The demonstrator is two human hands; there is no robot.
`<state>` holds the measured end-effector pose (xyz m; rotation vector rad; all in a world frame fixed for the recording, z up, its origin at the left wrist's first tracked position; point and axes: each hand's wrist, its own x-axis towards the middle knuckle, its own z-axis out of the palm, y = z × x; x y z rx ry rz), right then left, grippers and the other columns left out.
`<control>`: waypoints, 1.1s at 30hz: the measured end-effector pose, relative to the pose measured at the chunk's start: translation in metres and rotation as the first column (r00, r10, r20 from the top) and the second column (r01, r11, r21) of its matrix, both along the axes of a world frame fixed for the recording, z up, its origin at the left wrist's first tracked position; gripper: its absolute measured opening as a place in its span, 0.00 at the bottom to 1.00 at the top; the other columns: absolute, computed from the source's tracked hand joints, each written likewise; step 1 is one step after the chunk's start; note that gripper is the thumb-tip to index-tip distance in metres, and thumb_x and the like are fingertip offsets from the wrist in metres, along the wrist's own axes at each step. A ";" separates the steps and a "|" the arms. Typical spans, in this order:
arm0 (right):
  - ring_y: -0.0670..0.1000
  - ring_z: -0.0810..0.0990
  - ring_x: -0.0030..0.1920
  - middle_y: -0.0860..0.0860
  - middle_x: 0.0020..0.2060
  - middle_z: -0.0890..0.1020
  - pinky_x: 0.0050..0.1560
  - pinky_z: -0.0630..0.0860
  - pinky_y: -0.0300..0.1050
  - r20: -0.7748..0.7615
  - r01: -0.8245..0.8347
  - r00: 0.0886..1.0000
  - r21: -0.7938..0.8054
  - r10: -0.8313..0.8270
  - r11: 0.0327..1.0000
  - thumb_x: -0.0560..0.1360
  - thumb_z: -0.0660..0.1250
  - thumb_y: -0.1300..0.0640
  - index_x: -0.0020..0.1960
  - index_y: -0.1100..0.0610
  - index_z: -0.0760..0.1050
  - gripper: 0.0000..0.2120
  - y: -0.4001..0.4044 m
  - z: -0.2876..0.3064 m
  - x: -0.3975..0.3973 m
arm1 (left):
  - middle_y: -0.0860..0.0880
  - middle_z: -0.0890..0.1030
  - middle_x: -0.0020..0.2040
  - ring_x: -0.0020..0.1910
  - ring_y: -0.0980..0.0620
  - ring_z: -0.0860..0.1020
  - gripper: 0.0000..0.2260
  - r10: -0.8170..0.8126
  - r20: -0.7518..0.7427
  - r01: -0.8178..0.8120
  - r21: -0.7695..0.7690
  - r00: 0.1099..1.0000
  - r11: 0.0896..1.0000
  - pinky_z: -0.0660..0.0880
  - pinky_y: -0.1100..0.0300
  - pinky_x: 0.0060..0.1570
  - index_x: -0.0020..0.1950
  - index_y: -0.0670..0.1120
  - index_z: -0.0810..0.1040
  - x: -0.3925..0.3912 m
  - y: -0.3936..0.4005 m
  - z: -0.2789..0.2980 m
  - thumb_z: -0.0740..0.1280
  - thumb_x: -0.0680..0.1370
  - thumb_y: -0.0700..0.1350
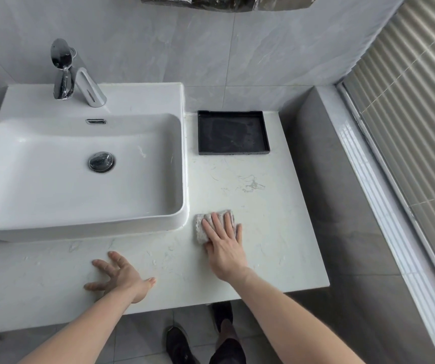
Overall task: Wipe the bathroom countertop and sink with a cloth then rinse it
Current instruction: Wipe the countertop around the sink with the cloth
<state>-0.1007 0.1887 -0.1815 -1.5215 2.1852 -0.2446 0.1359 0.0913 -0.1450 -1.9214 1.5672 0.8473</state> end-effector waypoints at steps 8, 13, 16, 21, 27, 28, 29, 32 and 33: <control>0.57 0.41 0.83 0.53 0.84 0.49 0.82 0.43 0.60 -0.060 0.341 0.937 -0.041 -0.343 0.939 0.86 0.52 0.48 0.84 0.49 0.51 0.28 0.087 -0.007 -0.107 | 0.36 0.26 0.75 0.75 0.24 0.40 0.61 0.004 -0.007 -0.004 0.009 1.000 1.000 0.54 0.30 0.70 0.77 0.44 0.26 0.001 -0.001 -0.004 0.72 0.69 0.66; 0.59 0.63 0.79 0.52 0.82 0.60 0.69 0.73 0.59 -0.009 0.533 0.846 -0.017 -0.534 0.846 0.86 0.53 0.57 0.82 0.51 0.59 0.25 0.135 0.008 -0.174 | 0.36 0.25 0.75 0.74 0.23 0.40 0.61 0.010 -0.014 -0.009 0.017 1.000 1.000 0.53 0.30 0.70 0.76 0.45 0.26 0.001 -0.001 -0.002 0.72 0.70 0.66; 0.54 0.61 0.81 0.46 0.82 0.59 0.65 0.75 0.56 0.009 0.548 0.834 -0.122 -0.551 0.828 0.86 0.53 0.58 0.81 0.45 0.59 0.25 0.127 0.025 -0.168 | 0.36 0.25 0.74 0.75 0.23 0.40 0.61 0.011 -0.008 -0.010 0.020 1.000 1.000 0.53 0.29 0.70 0.76 0.44 0.25 0.001 -0.001 -0.002 0.72 0.70 0.66; 0.50 0.51 0.83 0.48 0.82 0.57 0.81 0.56 0.53 0.142 0.299 0.951 -0.196 -0.275 0.934 0.86 0.55 0.61 0.82 0.49 0.60 0.25 0.072 0.022 -0.089 | 0.35 0.25 0.74 0.76 0.25 0.41 0.62 0.013 0.003 -0.013 0.025 1.000 1.000 0.55 0.29 0.70 0.76 0.44 0.24 0.002 -0.002 -0.003 0.71 0.69 0.68; 0.52 0.37 0.82 0.46 0.83 0.44 0.83 0.41 0.54 0.075 -0.041 0.996 -0.073 0.047 0.997 0.86 0.48 0.50 0.84 0.46 0.47 0.27 0.041 0.002 0.005 | 0.36 0.26 0.75 0.76 0.27 0.39 0.63 -0.009 0.013 0.009 0.017 1.000 1.000 0.52 0.29 0.70 0.76 0.45 0.25 0.004 -0.001 -0.006 0.72 0.67 0.68; 0.52 0.34 0.82 0.45 0.83 0.42 0.82 0.38 0.55 0.037 -0.050 0.998 -0.054 0.052 0.997 0.86 0.46 0.49 0.84 0.44 0.45 0.27 0.047 -0.001 0.005 | 0.36 0.27 0.75 0.76 0.27 0.39 0.63 -0.013 0.014 0.013 0.013 1.000 1.000 0.52 0.29 0.70 0.76 0.45 0.26 0.004 -0.001 -0.006 0.72 0.67 0.68; 0.51 0.33 0.82 0.44 0.83 0.40 0.82 0.36 0.54 0.012 -0.040 0.999 -0.048 0.040 0.998 0.85 0.46 0.47 0.84 0.43 0.42 0.28 0.054 -0.003 0.002 | 0.36 0.27 0.75 0.76 0.28 0.39 0.63 -0.018 0.015 0.018 0.011 1.000 1.000 0.52 0.29 0.70 0.76 0.44 0.26 0.004 -0.002 -0.006 0.72 0.67 0.68; 0.50 0.31 0.81 0.43 0.82 0.36 0.81 0.32 0.54 -0.034 0.051 0.998 -0.054 -0.052 0.997 0.86 0.46 0.43 0.82 0.40 0.37 0.28 0.080 -0.002 -0.027 | 0.36 0.28 0.75 0.77 0.29 0.38 0.63 -0.025 0.017 0.025 0.014 1.000 1.000 0.53 0.28 0.70 0.76 0.44 0.26 0.005 -0.002 -0.008 0.72 0.67 0.68; 0.51 0.31 0.81 0.43 0.82 0.36 0.81 0.33 0.54 -0.047 0.104 0.993 -0.055 -0.107 0.993 0.86 0.46 0.42 0.82 0.40 0.37 0.29 0.090 -0.003 -0.041 | 0.36 0.28 0.76 0.77 0.29 0.38 0.64 -0.027 0.020 0.027 0.016 0.999 1.000 0.53 0.28 0.69 0.76 0.44 0.26 0.005 -0.002 -0.008 0.72 0.67 0.69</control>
